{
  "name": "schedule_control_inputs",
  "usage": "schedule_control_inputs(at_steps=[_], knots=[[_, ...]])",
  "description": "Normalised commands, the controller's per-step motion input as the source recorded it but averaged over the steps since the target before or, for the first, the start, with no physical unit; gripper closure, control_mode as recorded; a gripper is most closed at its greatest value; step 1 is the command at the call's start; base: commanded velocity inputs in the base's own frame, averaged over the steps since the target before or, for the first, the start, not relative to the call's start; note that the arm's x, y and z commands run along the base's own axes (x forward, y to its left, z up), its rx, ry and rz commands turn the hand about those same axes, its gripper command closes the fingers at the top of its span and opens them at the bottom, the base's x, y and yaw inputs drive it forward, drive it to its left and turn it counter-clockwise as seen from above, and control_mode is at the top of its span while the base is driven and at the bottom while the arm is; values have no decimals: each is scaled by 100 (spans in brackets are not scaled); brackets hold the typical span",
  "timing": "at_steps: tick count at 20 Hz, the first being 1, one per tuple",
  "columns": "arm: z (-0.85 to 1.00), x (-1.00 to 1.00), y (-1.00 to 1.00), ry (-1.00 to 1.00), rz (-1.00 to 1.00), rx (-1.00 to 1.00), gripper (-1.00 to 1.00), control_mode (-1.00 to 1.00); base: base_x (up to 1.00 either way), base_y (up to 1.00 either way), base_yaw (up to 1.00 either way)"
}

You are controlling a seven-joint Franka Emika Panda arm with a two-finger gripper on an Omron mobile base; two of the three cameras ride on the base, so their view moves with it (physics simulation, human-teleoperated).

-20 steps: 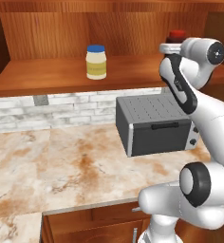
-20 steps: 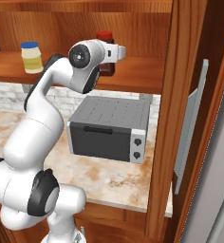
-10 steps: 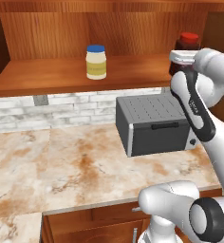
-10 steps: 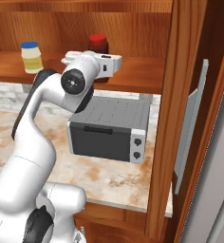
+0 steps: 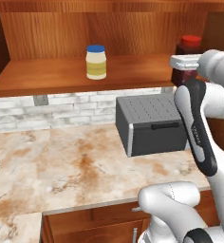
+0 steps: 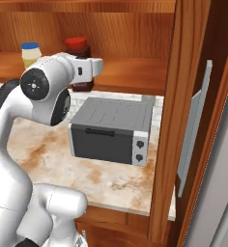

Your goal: Collect the paprika, mayonnaise, and shaker from the cabinet and place them next to the stove.

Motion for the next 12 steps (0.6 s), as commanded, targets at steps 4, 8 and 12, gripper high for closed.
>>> schedule_control_inputs(at_steps=[4, 8, 12], knots=[[-3, -100, 3, 0, 7, 0, 100, -100, 0, 0, 0], [-23, -90, 39, 0, 6, -11, 100, -100, 0, 0, 0], [-32, -82, 51, 0, 10, -10, 100, -100, 0, 0, 0]])
